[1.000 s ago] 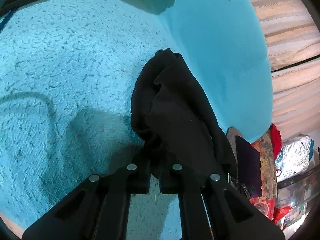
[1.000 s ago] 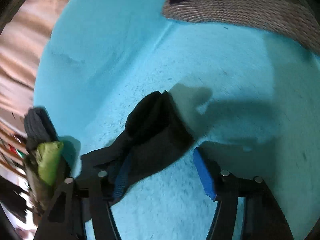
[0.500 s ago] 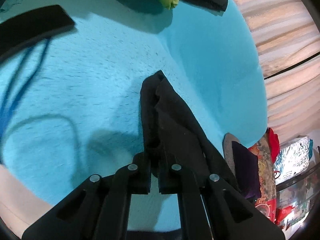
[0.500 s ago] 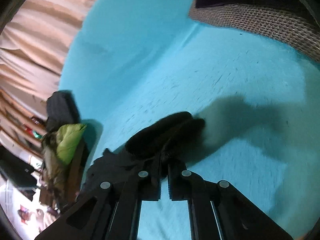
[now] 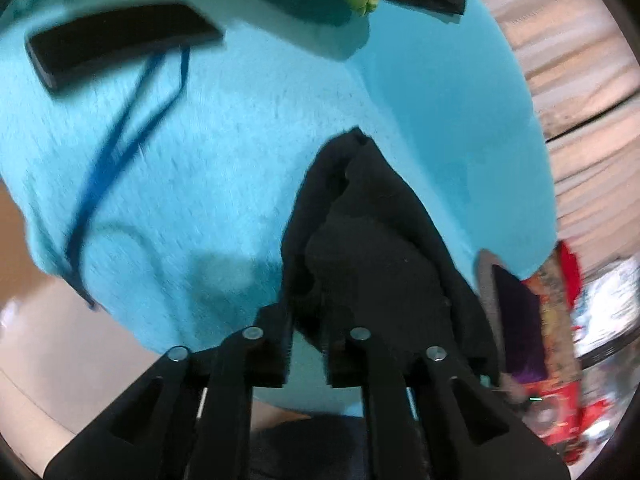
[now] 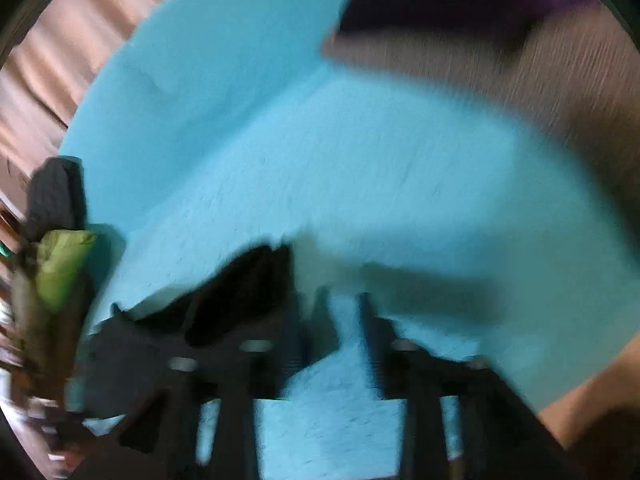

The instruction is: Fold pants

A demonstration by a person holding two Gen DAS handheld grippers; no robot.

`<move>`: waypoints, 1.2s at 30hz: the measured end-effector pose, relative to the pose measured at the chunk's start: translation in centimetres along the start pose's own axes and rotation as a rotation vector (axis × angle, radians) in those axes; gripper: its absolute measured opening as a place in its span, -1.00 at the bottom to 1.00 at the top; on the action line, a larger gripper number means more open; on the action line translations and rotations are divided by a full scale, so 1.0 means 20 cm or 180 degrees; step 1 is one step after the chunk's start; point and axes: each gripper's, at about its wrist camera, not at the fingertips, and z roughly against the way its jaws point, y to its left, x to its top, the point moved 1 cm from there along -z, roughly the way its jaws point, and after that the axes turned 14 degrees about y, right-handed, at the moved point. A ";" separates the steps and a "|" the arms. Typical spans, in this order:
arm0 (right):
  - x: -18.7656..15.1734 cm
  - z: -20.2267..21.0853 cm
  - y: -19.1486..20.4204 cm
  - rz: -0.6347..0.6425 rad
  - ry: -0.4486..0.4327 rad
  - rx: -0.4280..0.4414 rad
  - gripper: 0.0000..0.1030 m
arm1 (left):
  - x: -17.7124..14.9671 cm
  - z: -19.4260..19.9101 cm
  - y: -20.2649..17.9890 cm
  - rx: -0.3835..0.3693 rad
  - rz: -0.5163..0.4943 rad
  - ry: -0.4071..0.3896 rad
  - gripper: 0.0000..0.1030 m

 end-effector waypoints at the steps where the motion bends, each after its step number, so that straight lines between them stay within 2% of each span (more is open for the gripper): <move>1: 0.00 0.07 0.01 0.0024 -0.0148 0.0118 0.14 | 0.00 0.03 -0.02 0.0155 -0.0052 -0.0125 -0.71; 2: -0.01 0.10 0.02 0.0037 -0.0196 0.0251 0.15 | 0.00 0.08 -0.03 0.0280 -0.0066 -0.0266 -0.68; 3: 0.00 0.13 0.04 0.0080 -0.0200 0.0518 0.16 | 0.01 0.12 -0.04 0.0343 -0.0055 -0.0406 -0.67; 4: 0.00 0.14 0.06 0.0130 -0.0147 0.0707 0.22 | 0.01 0.16 -0.04 0.0360 -0.0038 -0.0527 -0.63; 5: 0.00 0.12 0.11 0.0300 0.0027 0.0841 0.21 | 0.01 0.20 -0.05 0.0349 -0.0027 -0.0623 -0.49; 6: -0.01 0.10 0.19 0.0578 0.0158 0.0654 0.21 | 0.01 0.24 -0.06 0.0327 -0.0014 -0.0717 -0.31; 7: -0.04 0.07 0.27 0.0962 0.0252 0.0342 0.21 | 0.01 0.26 -0.07 0.0286 -0.0020 -0.0783 -0.24; 8: -0.07 0.04 0.35 0.1259 0.0326 0.0160 0.14 | 0.01 0.27 -0.10 0.0231 -0.0070 -0.0809 -0.15; 9: -0.13 -0.01 0.43 0.1630 0.0464 0.0052 0.11 | 0.00 0.26 -0.12 0.0193 -0.0139 -0.0792 -0.14; 11: -0.18 -0.09 0.52 0.1837 0.0697 0.0285 -0.07 | -0.01 0.19 -0.19 0.0110 -0.0299 -0.0652 -0.11; 13: -0.14 -0.19 0.59 0.1824 0.0819 0.0469 -0.06 | 0.00 0.08 -0.23 0.0069 -0.0377 -0.0436 -0.11; 14: -0.10 -0.28 0.63 0.1768 0.0965 0.0533 -0.09 | 0.01 0.01 -0.25 0.0056 -0.0392 -0.0312 -0.11; 15: -0.06 -0.36 0.67 0.1695 0.1042 0.0472 -0.13 | 0.01 -0.04 -0.26 0.0059 -0.0382 -0.0224 -0.11; 17: 0.10 -0.48 0.72 0.1508 0.0978 0.0183 -0.33 | 0.02 -0.12 -0.24 0.0167 -0.0326 -0.0138 -0.11; 18: 0.20 -0.48 0.73 0.1450 0.0765 0.0185 -0.36 | 0.02 -0.12 -0.25 0.0171 -0.0334 -0.0204 -0.10; 19: 0.26 -0.46 0.74 0.1390 0.0582 0.0207 -0.32 | 0.02 -0.11 -0.25 0.0162 -0.0329 -0.0218 -0.08; 20: 0.36 -0.44 0.72 0.1228 0.0379 0.0217 -0.15 | 0.03 -0.11 -0.25 0.0139 -0.0302 -0.0203 -0.06; 23: 0.54 -0.46 0.65 0.0829 0.0354 0.0204 -0.10 | 0.02 -0.07 -0.24 0.0147 -0.0312 -0.0186 -0.06; 27: 0.53 -0.42 0.59 0.0827 0.0263 0.0120 -0.05 | 0.03 0.00 -0.21 0.0177 -0.0319 -0.0212 -0.06; 29: 0.50 -0.39 0.55 0.0775 0.0243 0.0067 0.06 | 0.07 0.02 -0.22 0.0171 -0.0316 -0.0255 -0.06; 31: 0.47 -0.39 0.50 0.0754 0.0250 0.0081 0.06 | 0.12 0.04 -0.25 0.0184 -0.0307 -0.0343 -0.05; 34: 0.40 -0.41 0.54 0.0885 0.0217 0.0129 0.06 | 0.25 0.08 -0.30 0.0177 -0.0309 -0.0494 0.20; 36: 0.36 -0.47 0.65 0.1026 0.0144 0.0135 0.13 | 0.38 0.08 -0.32 0.0096 -0.0258 -0.0492 0.35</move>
